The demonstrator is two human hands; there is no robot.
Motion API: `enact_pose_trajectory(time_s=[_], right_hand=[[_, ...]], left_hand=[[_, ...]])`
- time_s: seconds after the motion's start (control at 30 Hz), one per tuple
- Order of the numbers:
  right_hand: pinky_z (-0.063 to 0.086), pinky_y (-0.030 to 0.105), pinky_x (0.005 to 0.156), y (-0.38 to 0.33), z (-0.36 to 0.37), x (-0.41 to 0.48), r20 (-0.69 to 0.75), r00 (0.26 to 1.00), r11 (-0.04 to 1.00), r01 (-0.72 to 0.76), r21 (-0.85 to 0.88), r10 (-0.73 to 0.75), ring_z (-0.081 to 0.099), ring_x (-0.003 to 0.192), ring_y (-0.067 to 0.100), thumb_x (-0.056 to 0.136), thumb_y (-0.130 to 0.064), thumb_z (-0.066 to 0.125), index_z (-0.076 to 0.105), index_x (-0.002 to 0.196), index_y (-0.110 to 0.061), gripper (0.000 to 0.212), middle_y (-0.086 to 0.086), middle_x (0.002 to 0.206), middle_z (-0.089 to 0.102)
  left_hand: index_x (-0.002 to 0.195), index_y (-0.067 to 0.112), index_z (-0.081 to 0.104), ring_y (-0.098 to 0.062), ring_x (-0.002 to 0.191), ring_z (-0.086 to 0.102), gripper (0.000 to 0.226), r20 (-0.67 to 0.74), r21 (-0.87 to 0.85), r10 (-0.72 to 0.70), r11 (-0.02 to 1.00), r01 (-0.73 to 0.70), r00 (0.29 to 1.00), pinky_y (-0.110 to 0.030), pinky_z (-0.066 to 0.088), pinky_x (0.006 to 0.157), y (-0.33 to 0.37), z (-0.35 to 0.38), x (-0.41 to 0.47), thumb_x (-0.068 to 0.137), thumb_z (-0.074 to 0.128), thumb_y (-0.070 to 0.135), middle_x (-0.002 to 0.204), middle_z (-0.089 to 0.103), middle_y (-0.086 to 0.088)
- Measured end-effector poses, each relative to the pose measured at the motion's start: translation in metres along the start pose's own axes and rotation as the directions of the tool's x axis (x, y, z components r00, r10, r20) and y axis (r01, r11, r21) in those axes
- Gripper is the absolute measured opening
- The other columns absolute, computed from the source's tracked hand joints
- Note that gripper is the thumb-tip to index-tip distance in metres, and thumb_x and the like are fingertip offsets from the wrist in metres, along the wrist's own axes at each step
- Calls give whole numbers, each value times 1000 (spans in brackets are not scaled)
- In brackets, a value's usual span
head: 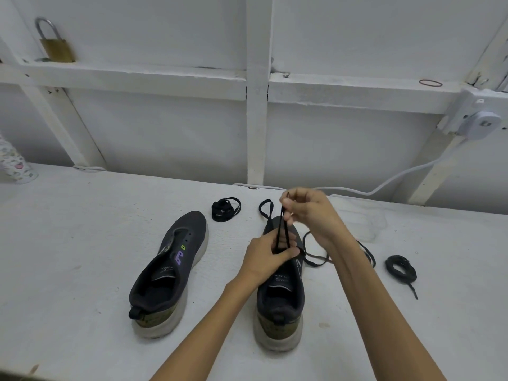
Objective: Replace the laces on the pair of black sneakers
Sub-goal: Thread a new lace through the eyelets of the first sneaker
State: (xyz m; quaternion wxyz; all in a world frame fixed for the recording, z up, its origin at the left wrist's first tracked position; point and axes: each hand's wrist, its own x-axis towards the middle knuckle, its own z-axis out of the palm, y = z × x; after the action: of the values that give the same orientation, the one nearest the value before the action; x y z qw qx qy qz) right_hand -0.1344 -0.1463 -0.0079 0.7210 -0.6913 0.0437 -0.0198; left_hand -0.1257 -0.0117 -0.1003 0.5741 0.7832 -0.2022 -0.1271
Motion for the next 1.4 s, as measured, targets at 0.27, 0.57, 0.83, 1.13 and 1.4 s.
enact_pose_trajectory(time_s=[0.27, 0.57, 0.83, 1.13, 1.4], right_hand=[[47, 18, 54, -66, -6, 46, -87, 985, 944, 170, 284, -151, 54, 53, 11, 93, 9, 52, 58, 80, -4, 19, 5, 71, 53], [56, 24, 54, -1, -33, 37, -284, 949, 932, 23, -362, -133, 66, 68, 17, 85, -5, 73, 66, 101, -5, 18, 13, 96, 66], [38, 29, 56, 49, -15, -10, -91, 983, 824, -183, -537, 159, 50, 51, 14, 81, -37, 75, 71, 67, -4, 36, 9, 56, 65], [38, 21, 46, 34, -9, 5, -244, 970, 930, -103, -352, 15, 44, 41, 11, 78, -3, 77, 59, 57, -4, 27, 3, 48, 48], [51, 22, 43, -30, -14, 53, -375, 926, 994, 2, -105, -42, 55, 35, 13, 83, 12, 66, 55, 62, -4, 29, 5, 50, 57]], left_hand=[[100, 28, 69, 0, 93, 67, 14, -7, -25, -27, 999, 27, 1000, -17, 50, 90, -2, 1, 1, 86, 72, 26, 95, 74, 8], [96, 6, 72, -10, 88, 71, 20, 57, -130, -100, 986, 107, 993, -26, 51, 92, 1, -4, 8, 97, 57, 20, 88, 76, -5], [94, 20, 73, -9, 89, 70, 18, 59, -39, -58, 997, 61, 997, -30, 52, 89, -4, -5, 11, 97, 56, 26, 86, 76, 3], [99, 26, 71, -6, 87, 71, 11, 58, -72, -69, 995, 73, 996, -31, 54, 91, -4, 0, 10, 88, 70, 28, 88, 76, 5], [92, 24, 72, -2, 89, 69, 7, 41, -30, -69, 997, 70, 997, -16, 50, 84, -6, 0, 7, 85, 73, 24, 87, 72, 12]])
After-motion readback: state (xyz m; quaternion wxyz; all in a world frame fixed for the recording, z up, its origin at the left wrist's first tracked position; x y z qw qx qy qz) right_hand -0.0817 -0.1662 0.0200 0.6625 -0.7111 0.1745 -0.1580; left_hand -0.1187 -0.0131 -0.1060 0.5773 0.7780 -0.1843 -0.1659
